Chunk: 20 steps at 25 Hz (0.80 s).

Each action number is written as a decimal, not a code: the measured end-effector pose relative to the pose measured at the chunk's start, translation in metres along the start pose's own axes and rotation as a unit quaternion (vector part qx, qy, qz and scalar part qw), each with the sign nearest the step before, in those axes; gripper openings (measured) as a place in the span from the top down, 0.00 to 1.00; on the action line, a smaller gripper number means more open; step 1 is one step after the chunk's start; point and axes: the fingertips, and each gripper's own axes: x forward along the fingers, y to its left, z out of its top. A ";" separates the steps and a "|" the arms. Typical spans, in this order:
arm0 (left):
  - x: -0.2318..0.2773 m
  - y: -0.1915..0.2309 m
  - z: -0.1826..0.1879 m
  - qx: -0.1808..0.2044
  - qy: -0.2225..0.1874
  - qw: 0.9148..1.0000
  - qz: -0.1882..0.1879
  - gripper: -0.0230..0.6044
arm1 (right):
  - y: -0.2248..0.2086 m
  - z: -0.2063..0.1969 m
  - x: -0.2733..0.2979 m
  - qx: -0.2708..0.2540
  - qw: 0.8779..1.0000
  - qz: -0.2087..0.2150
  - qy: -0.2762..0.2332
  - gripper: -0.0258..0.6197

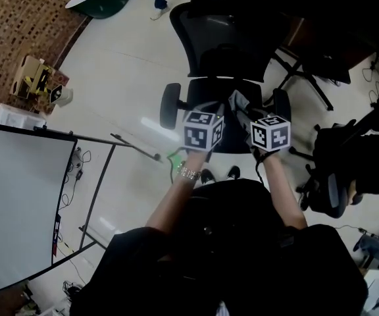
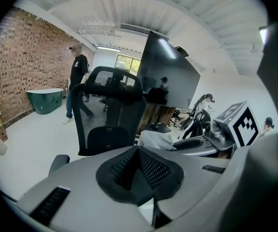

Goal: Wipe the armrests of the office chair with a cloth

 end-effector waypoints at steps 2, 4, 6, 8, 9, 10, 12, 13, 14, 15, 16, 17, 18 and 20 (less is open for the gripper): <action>-0.002 0.002 0.000 0.001 -0.003 1.000 0.004 0.97 | 0.003 0.003 0.000 -0.013 1.000 0.001 0.000 0.90; -0.002 0.005 -0.001 0.002 -0.003 1.000 0.006 0.97 | 0.008 0.007 0.000 -0.019 1.000 0.009 -0.004 0.90; -0.002 0.006 -0.004 0.001 -0.001 1.000 0.008 0.97 | 0.019 0.009 0.000 -0.008 0.999 0.035 -0.013 0.90; -0.003 0.005 -0.006 -0.002 -0.001 1.000 0.009 0.97 | 0.030 0.008 0.000 0.009 0.998 0.064 -0.019 0.90; -0.004 0.005 -0.006 -0.003 -0.002 1.000 0.010 0.97 | 0.033 0.007 0.000 0.011 0.997 0.070 -0.018 0.90; -0.004 0.004 -0.006 -0.004 -0.002 1.000 0.011 0.97 | 0.036 0.006 0.000 0.009 0.997 0.072 -0.017 0.90; -0.004 0.003 -0.008 -0.004 -0.001 1.000 0.012 0.97 | 0.038 0.004 -0.002 0.004 0.997 0.074 -0.015 0.90; -0.004 0.003 -0.009 -0.005 0.001 1.000 0.012 0.97 | 0.039 0.003 -0.003 0.004 0.997 0.076 -0.014 0.90; -0.004 0.003 -0.012 -0.006 0.003 1.000 0.012 0.97 | 0.039 0.002 -0.003 0.004 0.997 0.078 -0.013 0.90; -0.004 0.003 -0.014 -0.007 0.006 1.000 0.012 0.97 | 0.040 0.000 -0.003 0.005 0.997 0.079 -0.011 0.90; -0.004 0.004 -0.015 -0.008 0.008 1.000 0.013 0.97 | 0.041 -0.001 -0.002 0.006 0.997 0.079 -0.009 0.90; -0.004 0.004 -0.016 -0.009 0.009 1.000 0.013 0.97 | 0.042 -0.001 -0.002 0.006 0.997 0.079 -0.008 0.90; -0.004 0.004 -0.017 -0.009 0.010 1.000 0.013 0.97 | 0.043 -0.001 -0.002 0.003 0.997 0.078 -0.008 0.90; -0.004 0.004 -0.017 -0.008 0.011 1.000 0.012 0.97 | 0.045 0.000 -0.003 -0.005 0.997 0.074 -0.008 0.90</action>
